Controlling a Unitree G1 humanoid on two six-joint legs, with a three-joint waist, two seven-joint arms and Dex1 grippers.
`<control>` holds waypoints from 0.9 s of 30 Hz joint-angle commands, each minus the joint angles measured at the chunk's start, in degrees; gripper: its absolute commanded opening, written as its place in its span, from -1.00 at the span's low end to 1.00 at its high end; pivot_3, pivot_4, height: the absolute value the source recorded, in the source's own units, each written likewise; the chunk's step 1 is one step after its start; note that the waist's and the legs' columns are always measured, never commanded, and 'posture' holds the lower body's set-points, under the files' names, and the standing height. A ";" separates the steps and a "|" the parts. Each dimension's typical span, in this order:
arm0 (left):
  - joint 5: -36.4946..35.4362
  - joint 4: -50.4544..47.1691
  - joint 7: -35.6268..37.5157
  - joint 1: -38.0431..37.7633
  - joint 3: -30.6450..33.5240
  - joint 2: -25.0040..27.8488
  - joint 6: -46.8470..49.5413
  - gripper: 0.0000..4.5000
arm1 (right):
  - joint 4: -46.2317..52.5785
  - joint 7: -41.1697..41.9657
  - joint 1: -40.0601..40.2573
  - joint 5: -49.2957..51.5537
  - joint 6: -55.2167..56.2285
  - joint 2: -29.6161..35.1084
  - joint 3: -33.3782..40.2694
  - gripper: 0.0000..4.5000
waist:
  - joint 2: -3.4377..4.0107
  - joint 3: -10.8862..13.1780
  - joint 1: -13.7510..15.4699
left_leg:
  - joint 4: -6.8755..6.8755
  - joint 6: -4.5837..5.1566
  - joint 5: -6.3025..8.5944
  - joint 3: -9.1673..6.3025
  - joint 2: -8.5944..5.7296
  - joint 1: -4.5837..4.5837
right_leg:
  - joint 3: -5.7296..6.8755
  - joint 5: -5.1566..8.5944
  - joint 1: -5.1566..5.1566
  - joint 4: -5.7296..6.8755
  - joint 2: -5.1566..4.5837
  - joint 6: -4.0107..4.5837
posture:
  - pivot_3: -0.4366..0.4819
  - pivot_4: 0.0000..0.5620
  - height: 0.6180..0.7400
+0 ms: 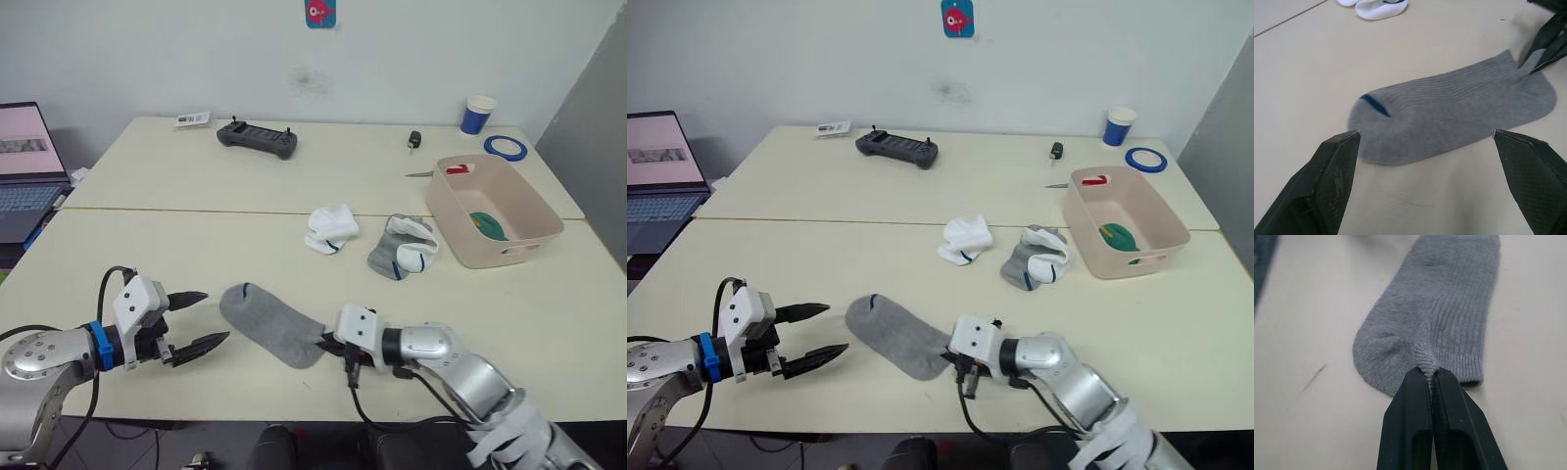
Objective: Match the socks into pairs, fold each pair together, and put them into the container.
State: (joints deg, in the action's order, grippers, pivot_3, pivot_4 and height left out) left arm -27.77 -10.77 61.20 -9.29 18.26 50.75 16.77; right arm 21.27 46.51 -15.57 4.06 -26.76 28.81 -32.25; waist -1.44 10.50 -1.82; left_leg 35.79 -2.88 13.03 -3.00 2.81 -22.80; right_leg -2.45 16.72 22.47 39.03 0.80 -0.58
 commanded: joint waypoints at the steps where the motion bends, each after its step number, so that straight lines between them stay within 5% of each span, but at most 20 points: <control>1: -1.61 -1.20 1.37 -0.24 1.50 2.02 3.34 1.00 | 4.01 6.95 0.93 1.32 5.54 7.37 3.75 -0.98 | -0.01 0.01 0.05 | -0.01 0.00 0.00 -0.01 0.00 0.00 | 0.01 0.01 0.00 0.00 0.00 0.01 | -0.05 -0.47 1.00; 9: -6.05 -6.42 -0.17 0.94 -1.09 0.97 13.26 1.00 | -0.73 11.66 -2.00 0.53 11.99 15.65 10.99 -0.98 | 0.05 0.06 -0.02 | 0.01 0.00 0.00 0.02 0.00 0.02 | 0.01 0.00 -0.02 0.01 0.01 -0.01 | -0.05 -0.47 1.00; 24: 0.42 -7.51 -7.26 7.89 -12.35 -4.79 13.27 1.00 | 1.64 8.05 -0.45 -3.59 7.83 13.42 11.51 -0.98 | 0.05 0.07 0.10 | 0.06 0.00 0.00 0.00 -0.07 0.02 | -0.03 -0.02 -0.09 0.00 0.09 -0.10 | -0.05 -0.47 1.00; 27: 0.99 -7.55 -9.51 7.50 -12.25 -6.27 13.82 1.00 | 3.57 8.30 0.84 -1.42 3.63 13.49 13.10 -0.68 | 0.04 0.07 0.10 | 0.08 0.00 0.00 0.02 -0.09 0.02 | -0.03 -0.02 -0.10 0.00 0.08 -0.11 | -0.05 -0.47 1.00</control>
State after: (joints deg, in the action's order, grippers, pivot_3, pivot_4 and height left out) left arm -26.95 -17.43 52.78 -1.85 5.57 44.74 30.83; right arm 22.34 54.76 -14.87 1.41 -21.55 41.93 -21.22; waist -1.40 10.56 -1.72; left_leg 35.89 -2.88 13.03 -2.99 2.72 -22.79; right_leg -2.47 16.70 22.36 39.03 0.87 -0.69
